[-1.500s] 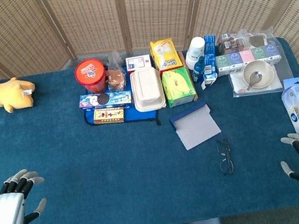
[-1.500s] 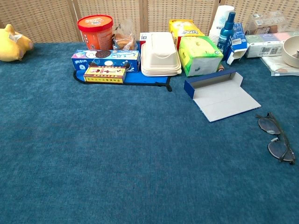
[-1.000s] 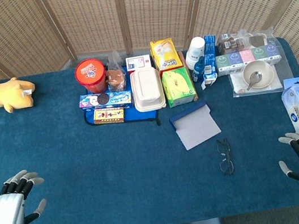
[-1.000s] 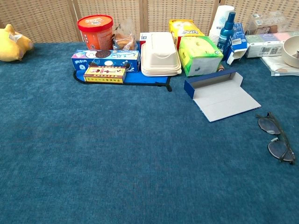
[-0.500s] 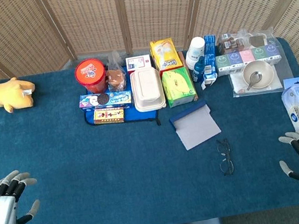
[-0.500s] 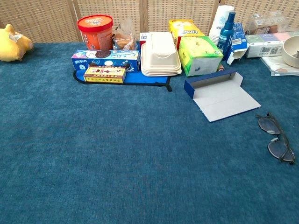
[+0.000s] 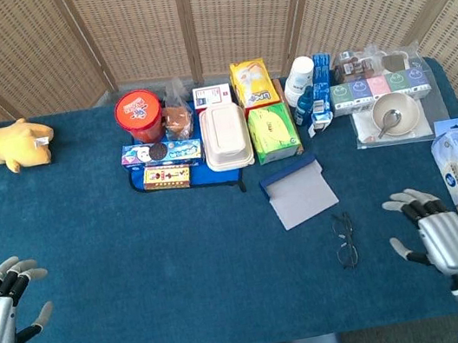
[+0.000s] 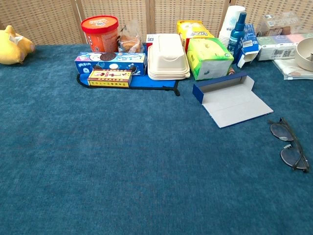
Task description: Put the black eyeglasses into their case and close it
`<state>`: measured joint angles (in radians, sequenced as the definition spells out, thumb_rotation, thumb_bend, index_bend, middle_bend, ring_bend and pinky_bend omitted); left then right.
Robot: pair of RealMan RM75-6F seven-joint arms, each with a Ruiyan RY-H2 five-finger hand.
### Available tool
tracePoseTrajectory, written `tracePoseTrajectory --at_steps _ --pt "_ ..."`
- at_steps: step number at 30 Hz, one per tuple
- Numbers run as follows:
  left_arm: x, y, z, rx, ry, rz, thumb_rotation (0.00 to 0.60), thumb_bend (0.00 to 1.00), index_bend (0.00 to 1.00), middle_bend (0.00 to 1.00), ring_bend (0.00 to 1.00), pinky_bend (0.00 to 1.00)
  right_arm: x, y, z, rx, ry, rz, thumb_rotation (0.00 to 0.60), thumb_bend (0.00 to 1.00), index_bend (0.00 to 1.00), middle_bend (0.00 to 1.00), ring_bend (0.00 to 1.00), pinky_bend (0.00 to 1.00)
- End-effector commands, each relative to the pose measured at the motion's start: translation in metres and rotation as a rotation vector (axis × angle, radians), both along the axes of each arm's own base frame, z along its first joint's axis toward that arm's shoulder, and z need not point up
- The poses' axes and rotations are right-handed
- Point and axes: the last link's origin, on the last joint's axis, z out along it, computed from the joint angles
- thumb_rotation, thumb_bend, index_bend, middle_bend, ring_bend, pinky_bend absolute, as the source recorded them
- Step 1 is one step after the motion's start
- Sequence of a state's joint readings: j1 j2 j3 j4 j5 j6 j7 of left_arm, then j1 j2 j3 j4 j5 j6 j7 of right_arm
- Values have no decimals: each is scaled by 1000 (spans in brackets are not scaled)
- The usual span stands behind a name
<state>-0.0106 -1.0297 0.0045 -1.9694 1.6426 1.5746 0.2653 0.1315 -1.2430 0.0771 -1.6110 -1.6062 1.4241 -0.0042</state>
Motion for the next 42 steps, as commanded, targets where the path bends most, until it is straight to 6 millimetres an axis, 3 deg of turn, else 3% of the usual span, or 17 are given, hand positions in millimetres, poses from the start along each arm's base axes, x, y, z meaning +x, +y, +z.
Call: tracePoseTrajectory --at_steps 1,10,15,25,42 --pt "-1 0 1 1 -1 5 599 227 354 297 187 226 19 -17 -16 60 -30 61 600 294 296 243 174 225" --pt "0 5 0 -7 10 9 598 227 354 296 187 226 55 -48 -48 208 -51 183 600 268 286 241 174 225" --pt "-1 5 -1 -10 16 19 599 227 354 297 187 226 63 -59 -60 258 -49 207 600 238 240 208 138 213" --pt "-4 7 -4 -23 21 34 600 227 354 296 187 225 60 -68 -79 304 53 202 600 219 133 121 40 166" --pt "-7 4 -3 -26 18 35 600 227 352 295 187 222 53 -58 -105 323 160 187 600 207 41 66 0 157"
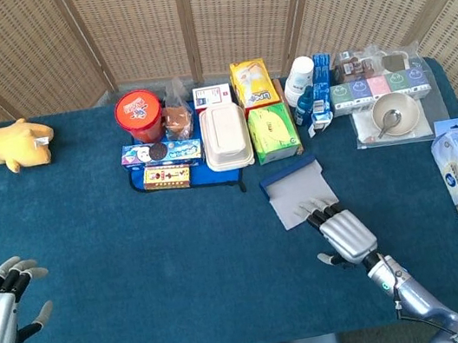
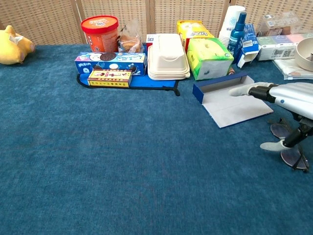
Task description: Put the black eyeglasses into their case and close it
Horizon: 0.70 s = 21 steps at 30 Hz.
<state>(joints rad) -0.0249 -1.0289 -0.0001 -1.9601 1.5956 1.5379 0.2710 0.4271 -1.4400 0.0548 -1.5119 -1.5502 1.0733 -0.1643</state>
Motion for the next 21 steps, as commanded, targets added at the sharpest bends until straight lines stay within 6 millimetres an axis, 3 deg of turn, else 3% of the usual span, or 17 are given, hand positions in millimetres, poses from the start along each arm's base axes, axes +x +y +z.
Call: tracePoseTrajectory --at_steps 1,21 --pt "0 -1 0 -1 0 0 600 228 353 295 187 222 -2 2 -2 -3 8 5 600 207 33 60 0 157" --pt "4 0 1 2 -1 -17 600 226 353 295 187 222 -38 10 4 -55 84 23 600 219 0 22 0 154"
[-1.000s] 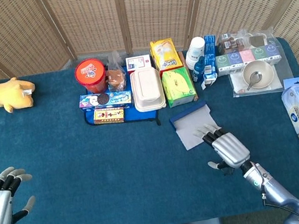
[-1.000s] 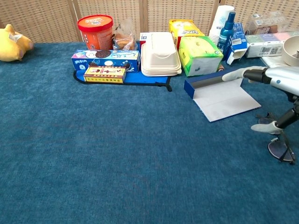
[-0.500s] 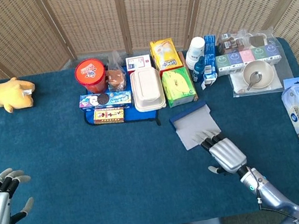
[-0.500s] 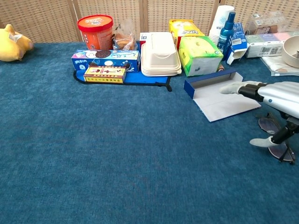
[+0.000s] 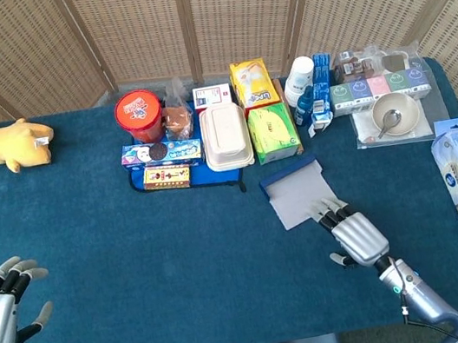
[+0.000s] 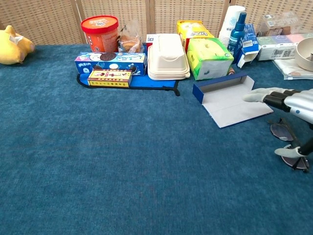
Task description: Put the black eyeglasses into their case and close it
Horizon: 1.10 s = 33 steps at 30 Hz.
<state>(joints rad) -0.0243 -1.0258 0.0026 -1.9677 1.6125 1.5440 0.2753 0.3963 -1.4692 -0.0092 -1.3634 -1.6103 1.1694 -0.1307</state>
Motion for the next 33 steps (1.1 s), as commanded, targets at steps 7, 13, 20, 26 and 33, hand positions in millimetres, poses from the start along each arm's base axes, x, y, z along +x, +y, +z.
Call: tracePoseTrajectory --at_steps 7,13,20,26,33 --pt "3 1 -1 0 1 -6 600 227 353 295 187 222 -21 3 10 -15 45 -24 600 218 0 13 0 155" --pt "5 1 -1 0 1 -12 600 227 353 295 187 222 -35 5 18 -34 68 -54 600 220 0 10 0 154" --pt "9 2 -2 -3 0 -22 600 228 353 295 187 222 -55 3 31 -76 108 -94 600 221 0 10 0 155" --pt "10 2 -2 0 0 -25 600 226 353 295 187 222 -61 -1 38 -102 107 -111 600 220 0 11 0 154" --pt "10 1 -2 0 -2 -26 600 227 353 295 187 222 -46 6 37 -73 66 -91 600 230 155 98 61 154"
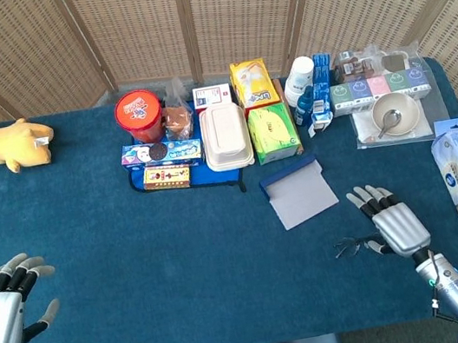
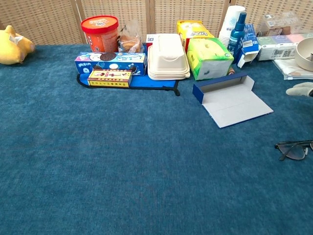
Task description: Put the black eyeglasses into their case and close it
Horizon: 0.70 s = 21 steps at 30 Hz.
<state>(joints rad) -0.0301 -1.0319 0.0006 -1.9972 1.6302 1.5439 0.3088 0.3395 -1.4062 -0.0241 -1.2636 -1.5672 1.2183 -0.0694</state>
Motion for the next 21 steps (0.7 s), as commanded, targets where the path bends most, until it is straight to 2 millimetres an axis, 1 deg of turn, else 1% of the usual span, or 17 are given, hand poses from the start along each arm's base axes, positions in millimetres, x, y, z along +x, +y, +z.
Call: tracePoseTrajectory --at_steps 1,4,8,15,21 --pt "0 0 0 0 0 0 599 227 353 295 187 222 7 4 -1 19 -14 10 600 236 196 125 83 154" --pt "-1 0 0 0 -1 0 600 227 353 295 187 222 12 5 -3 30 -23 17 600 240 290 173 123 155" --pt "-2 0 0 2 -2 1 600 227 353 295 187 221 18 3 -6 46 -34 13 600 250 383 195 143 156" --pt "-5 0 2 9 -3 7 600 228 353 294 187 221 19 -2 -12 57 -33 -7 600 248 441 202 145 160" --pt "-7 -1 3 12 0 13 600 227 353 294 187 221 14 -4 -17 62 -33 -27 600 247 467 208 160 163"
